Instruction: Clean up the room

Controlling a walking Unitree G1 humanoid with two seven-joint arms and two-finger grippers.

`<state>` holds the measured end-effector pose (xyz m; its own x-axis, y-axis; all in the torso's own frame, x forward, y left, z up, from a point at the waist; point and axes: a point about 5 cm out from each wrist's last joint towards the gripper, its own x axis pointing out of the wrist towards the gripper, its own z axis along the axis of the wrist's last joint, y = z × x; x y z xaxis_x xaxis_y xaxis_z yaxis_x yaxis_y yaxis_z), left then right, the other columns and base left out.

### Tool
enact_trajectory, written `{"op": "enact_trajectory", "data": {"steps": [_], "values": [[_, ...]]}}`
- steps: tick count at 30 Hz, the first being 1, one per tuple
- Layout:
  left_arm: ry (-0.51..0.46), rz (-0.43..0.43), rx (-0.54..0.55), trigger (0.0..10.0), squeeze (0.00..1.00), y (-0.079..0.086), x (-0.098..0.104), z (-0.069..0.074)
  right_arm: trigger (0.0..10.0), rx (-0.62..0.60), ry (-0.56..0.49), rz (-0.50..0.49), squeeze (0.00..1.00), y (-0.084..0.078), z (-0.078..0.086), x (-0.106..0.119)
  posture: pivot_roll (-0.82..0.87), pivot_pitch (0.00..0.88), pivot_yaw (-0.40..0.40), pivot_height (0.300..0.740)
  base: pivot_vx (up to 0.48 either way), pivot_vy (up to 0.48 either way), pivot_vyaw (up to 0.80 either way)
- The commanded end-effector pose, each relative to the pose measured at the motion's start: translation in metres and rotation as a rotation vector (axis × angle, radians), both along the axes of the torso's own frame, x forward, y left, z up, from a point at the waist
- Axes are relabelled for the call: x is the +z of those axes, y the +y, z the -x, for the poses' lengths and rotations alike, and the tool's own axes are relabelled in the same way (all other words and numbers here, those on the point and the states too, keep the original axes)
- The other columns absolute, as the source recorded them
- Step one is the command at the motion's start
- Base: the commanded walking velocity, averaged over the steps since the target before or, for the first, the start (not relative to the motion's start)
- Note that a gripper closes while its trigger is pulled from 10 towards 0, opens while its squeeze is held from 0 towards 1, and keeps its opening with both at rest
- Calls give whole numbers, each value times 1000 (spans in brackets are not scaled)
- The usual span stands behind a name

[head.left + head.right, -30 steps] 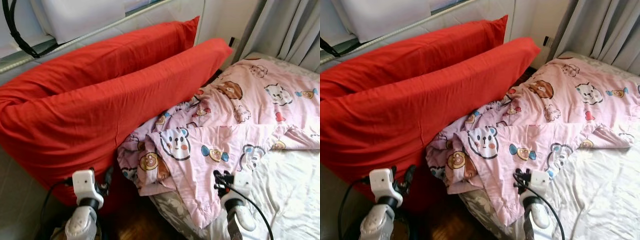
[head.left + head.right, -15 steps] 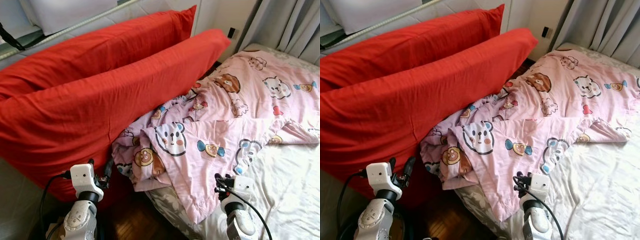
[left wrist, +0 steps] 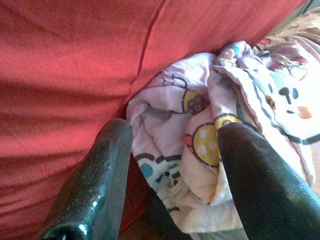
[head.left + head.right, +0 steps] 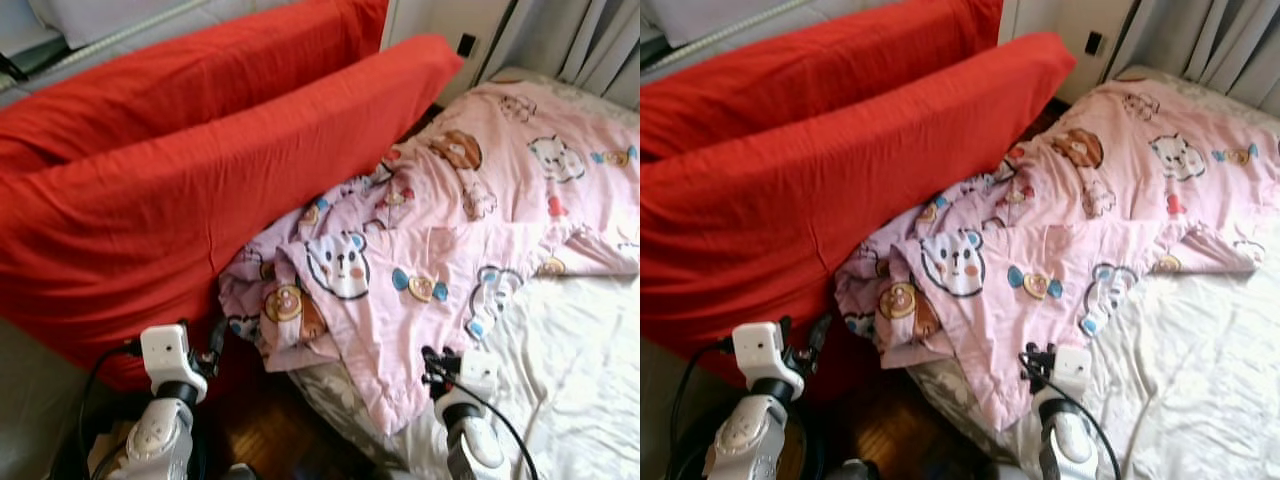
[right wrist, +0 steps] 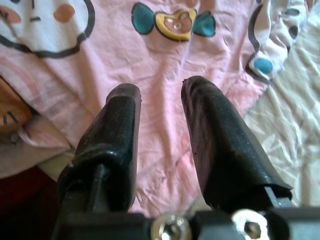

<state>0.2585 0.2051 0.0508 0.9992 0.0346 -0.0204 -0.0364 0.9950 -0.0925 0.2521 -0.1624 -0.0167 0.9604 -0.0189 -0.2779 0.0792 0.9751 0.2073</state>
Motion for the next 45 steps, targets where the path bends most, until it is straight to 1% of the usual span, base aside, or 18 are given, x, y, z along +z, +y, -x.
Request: {"op": "enact_trajectory", "data": {"steps": [1,6,9,11,14,24,28,29,31,32,39,45], "values": [[34,11,9,10000,0,1,-6,6,10000,-6,12,-3,0,-1,5,-3,116,245,-38,681,0,0,0],[38,14,9,10000,0,0,-6,5,10000,0,18,6,0,-1,6,-4,115,247,-40,681,0,0,0],[41,14,8,10000,0,0,-6,5,10000,11,51,20,0,0,6,-7,117,250,-40,681,0,0,0],[42,15,9,10000,0,0,-6,6,10000,11,35,12,0,1,6,-5,117,252,-41,666,0,0,0],[44,15,9,10000,0,0,-6,6,10000,8,9,0,0,2,6,-3,117,253,-41,661,0,0,0],[46,17,13,10000,0,0,-6,8,10000,25,17,6,0,5,6,-4,127,259,-46,661,0,0,0],[47,17,14,10000,0,0,-6,10,10000,44,51,9,0,8,6,-6,130,259,-47,661,0,0,0],[47,17,14,10000,0,0,-7,10,10000,40,48,2,0,8,5,-6,130,259,-47,652,0,0,0],[48,17,14,10000,0,0,-7,10,10000,42,47,3,0,9,5,-6,131,259,-48,647,0,0,0],[48,17,14,10000,0,0,-6,10,10000,43,26,-4,0,9,5,-4,131,259,-48,638,0,0,0],[50,16,16,10000,0,0,-7,12,10000,50,23,-4,0,11,5,-4,135,260,-48,638,0,0,0],[53,14,15,10000,0,0,-7,13,10000,61,51,-9,0,13,5,-7,143,261,-47,638,0,0,0]]}}
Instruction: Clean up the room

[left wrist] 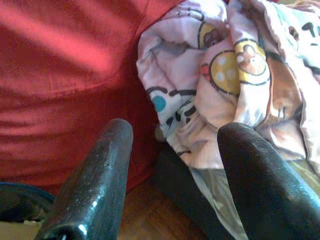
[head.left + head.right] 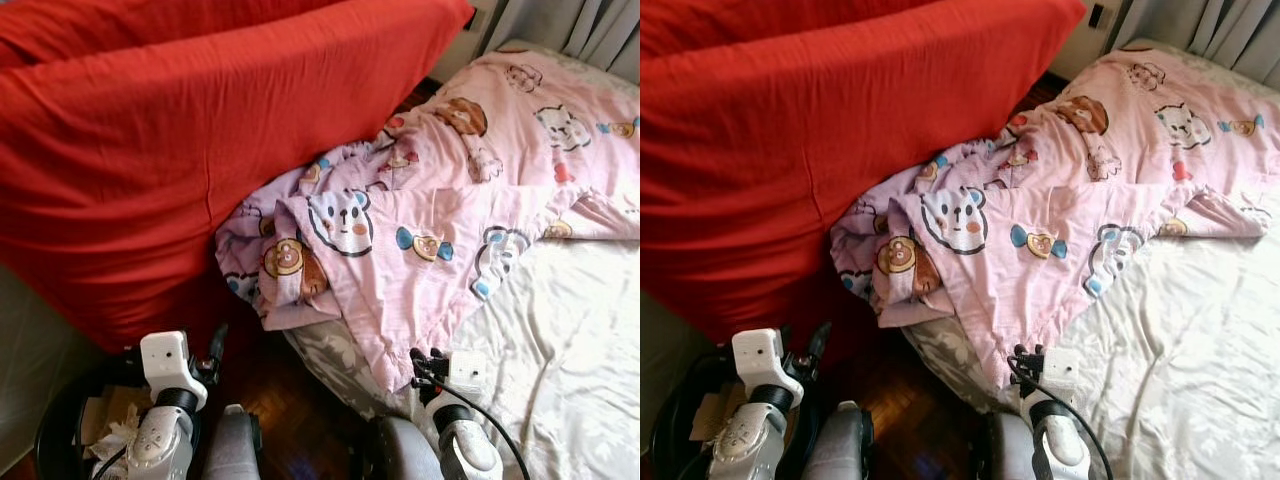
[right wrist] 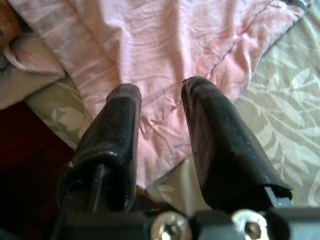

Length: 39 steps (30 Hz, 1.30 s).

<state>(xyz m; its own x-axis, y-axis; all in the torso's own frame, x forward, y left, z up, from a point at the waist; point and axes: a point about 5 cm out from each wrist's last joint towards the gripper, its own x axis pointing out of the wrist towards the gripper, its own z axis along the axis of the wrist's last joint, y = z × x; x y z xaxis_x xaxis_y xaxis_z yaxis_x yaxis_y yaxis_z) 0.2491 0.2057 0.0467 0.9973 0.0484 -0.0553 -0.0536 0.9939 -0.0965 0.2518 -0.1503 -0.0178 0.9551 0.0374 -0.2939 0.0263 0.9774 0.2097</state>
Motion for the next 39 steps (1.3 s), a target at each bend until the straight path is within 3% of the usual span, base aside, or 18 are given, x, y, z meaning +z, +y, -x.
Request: {"op": "enact_trajectory", "data": {"steps": [1,13,17,26,39], "values": [[17,8,0,10000,0,0,-2,4,10000,9,38,-7,0,2,5,-6,147,262,-46,638,0,0,0],[15,6,-2,10000,0,-1,1,5,10000,35,70,-1,0,6,-2,-5,158,273,-44,638,0,0,0],[13,6,-1,10000,0,-1,2,5,10000,39,52,-6,0,7,-2,-4,160,276,-44,614,0,0,0],[15,4,2,10000,0,0,3,7,10000,43,61,-20,0,10,0,-6,174,290,-41,614,0,0,0],[20,-1,1,10000,0,2,4,8,10000,63,35,-4,0,12,-9,1,182,297,-33,614,0,0,0]]}}
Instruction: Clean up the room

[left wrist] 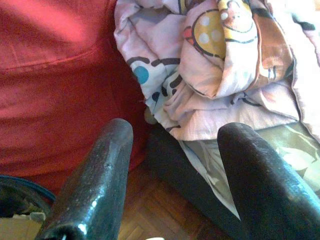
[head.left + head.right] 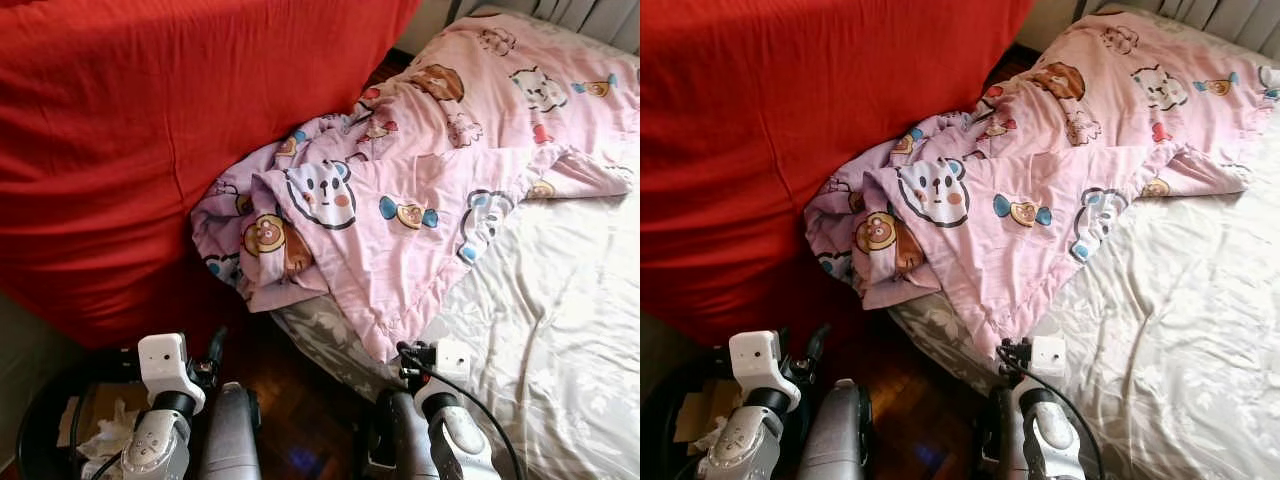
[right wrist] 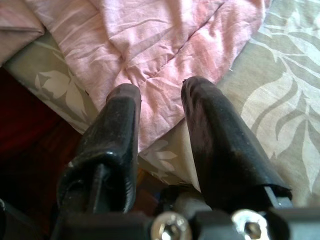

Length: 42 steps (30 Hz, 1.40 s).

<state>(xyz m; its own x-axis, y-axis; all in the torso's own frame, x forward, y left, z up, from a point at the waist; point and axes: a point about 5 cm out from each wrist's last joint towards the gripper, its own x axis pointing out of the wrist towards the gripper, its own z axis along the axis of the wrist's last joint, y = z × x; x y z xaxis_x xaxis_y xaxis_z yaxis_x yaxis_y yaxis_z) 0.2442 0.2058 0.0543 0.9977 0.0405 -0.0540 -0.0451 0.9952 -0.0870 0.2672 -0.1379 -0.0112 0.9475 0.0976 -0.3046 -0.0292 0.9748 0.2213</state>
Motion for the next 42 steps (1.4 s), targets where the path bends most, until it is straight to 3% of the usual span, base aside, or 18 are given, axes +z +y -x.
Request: {"op": "enact_trajectory", "data": {"steps": [1,14,20,29,30,31,35,36,40,41,42], "values": [[21,9,9,10000,0,2,-3,3,10000,6,22,8,0,0,6,-6,182,297,-33,614,0,0,0],[20,8,2,10000,0,2,-2,1,10000,-23,33,-12,0,-1,10,-9,183,294,-27,614,0,0,615],[22,5,1,10000,0,3,-3,1,10000,-124,28,50,0,-15,5,-5,183,297,-23,614,0,0,0],[22,6,1,10000,0,3,-3,2,10000,-257,22,34,0,-33,-7,4,189,307,-24,614,0,0,0],[24,6,1,10000,0,3,-3,2,10000,-285,21,44,941,-38,-10,7,188,307,-24,614,0,0,0],[25,6,1,10000,0,2,-3,2,10000,-294,22,46,1000,-40,-11,7,189,309,-24,614,0,0,0],[26,5,2,10000,0,2,-4,4,10000,-323,45,60,1000,-46,-14,8,194,313,-23,614,0,0,0],[27,5,2,10000,0,2,-4,5,10000,-317,53,72,16,-46,-15,8,199,317,-22,614,0,0,0],[33,-1,7,10000,0,5,-5,9,10000,-334,88,79,0,-49,-12,4,199,327,-22,614,0,0,0],[35,-1,8,10000,0,5,-5,9,10000,-336,106,77,733,-49,-11,2,199,327,-22,614,0,0,0],[37,-2,9,10000,0,5,-5,10,10000,-327,140,61,1000,-47,-8,-2,198,333,-22,614,0,0,0]]}}
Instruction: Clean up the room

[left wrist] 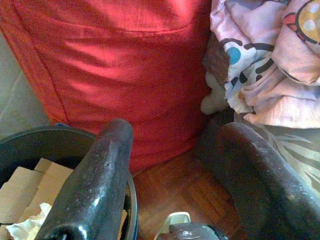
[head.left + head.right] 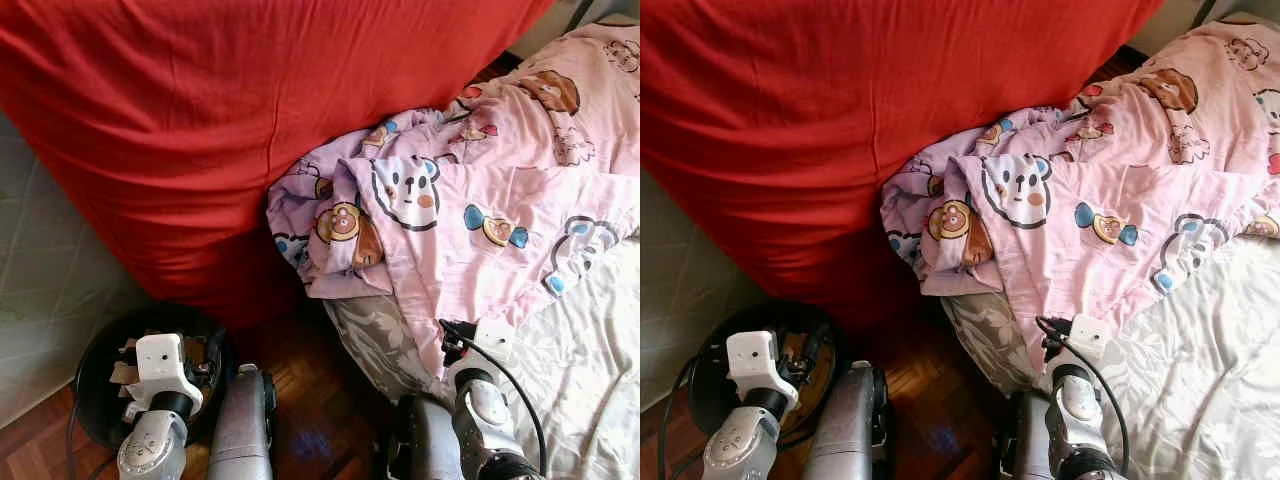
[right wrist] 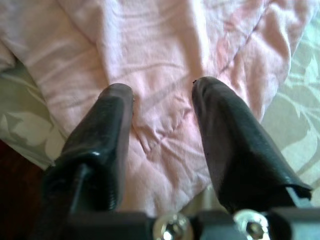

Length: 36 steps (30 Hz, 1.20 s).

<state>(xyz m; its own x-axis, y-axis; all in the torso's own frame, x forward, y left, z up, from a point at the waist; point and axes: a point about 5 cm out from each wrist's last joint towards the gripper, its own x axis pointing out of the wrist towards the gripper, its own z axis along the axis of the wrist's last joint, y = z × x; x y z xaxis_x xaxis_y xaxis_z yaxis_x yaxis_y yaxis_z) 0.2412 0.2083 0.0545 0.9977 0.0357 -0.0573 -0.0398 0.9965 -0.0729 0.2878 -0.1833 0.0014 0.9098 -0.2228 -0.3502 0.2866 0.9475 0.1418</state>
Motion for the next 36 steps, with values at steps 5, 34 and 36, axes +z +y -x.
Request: {"op": "enact_trajectory", "data": {"steps": [5,34,36], "values": [[39,11,12,10000,0,2,-6,11,10000,-25,108,-67,1000,2,20,-22,207,350,-17,614,0,0,0],[81,-17,-5,10000,0,4,-5,28,10000,-130,132,-324,0,13,29,-34,224,409,2,614,0,0,0],[83,-19,-7,10000,0,4,-6,29,10000,-102,80,-354,0,17,24,-29,226,411,2,614,0,0,0]]}}
